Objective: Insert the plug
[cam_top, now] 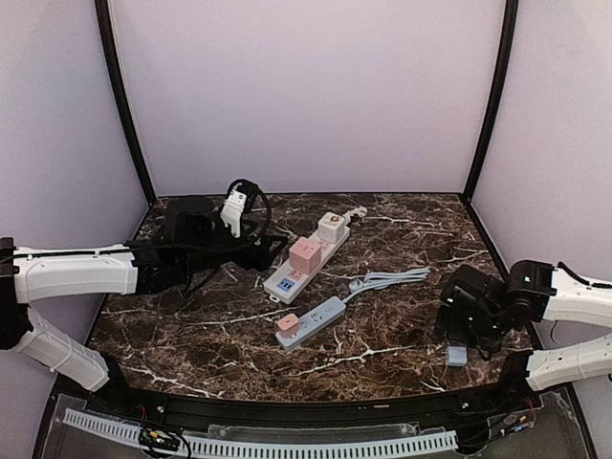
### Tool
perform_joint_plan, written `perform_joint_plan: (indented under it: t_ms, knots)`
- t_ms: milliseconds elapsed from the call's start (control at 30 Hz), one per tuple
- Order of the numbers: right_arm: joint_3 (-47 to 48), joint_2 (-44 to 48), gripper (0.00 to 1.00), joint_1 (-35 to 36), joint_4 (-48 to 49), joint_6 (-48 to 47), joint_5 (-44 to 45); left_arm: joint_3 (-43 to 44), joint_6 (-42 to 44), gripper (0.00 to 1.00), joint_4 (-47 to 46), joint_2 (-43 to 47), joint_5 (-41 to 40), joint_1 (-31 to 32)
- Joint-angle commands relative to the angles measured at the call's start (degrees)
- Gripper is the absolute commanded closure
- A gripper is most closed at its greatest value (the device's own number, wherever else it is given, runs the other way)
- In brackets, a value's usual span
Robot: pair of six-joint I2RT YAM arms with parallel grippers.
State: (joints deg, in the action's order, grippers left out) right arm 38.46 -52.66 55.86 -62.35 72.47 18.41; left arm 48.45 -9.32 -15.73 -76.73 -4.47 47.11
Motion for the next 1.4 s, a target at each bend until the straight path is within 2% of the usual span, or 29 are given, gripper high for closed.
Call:
perform_joint_plan:
  t_ms: [0,233,433,767,1033,1167,1367]
  knots:
    - [-0.34,-0.58,0.01,-3.74,-0.83,1.04,0.51,-0.81,-2.68,0.1,-0.13,0.16,2.06,0.57]
    - [-0.19,-3.18,0.01,-10.46,2.62,-3.81,-2.76,-1.38,-4.2,0.1,-0.69,-0.38,2.75,0.69]
    - [-1.19,-8.06,0.01,-16.29,8.71,-10.21,-10.53,-1.67,-4.74,0.11,-1.23,-1.12,3.38,0.69]
    - [-5.17,-11.48,0.01,-16.76,12.43,-9.21,-17.19,-3.16,-4.48,0.11,-1.41,-0.07,2.76,0.63]
    - [-7.51,-8.87,0.01,-16.33,15.51,-8.62,-22.29,-3.46,-4.22,0.11,-1.54,-0.09,2.71,0.68]
    - [-7.15,-8.16,0.09,-12.42,18.2,-6.83,-23.24,-4.13,-3.96,0.11,-1.58,-0.1,2.68,0.69]
    - [-6.92,-11.64,0.35,-8.9,20.89,-6.32,-22.63,-5.52,-3.55,0.11,-1.59,0.56,2.03,0.7]
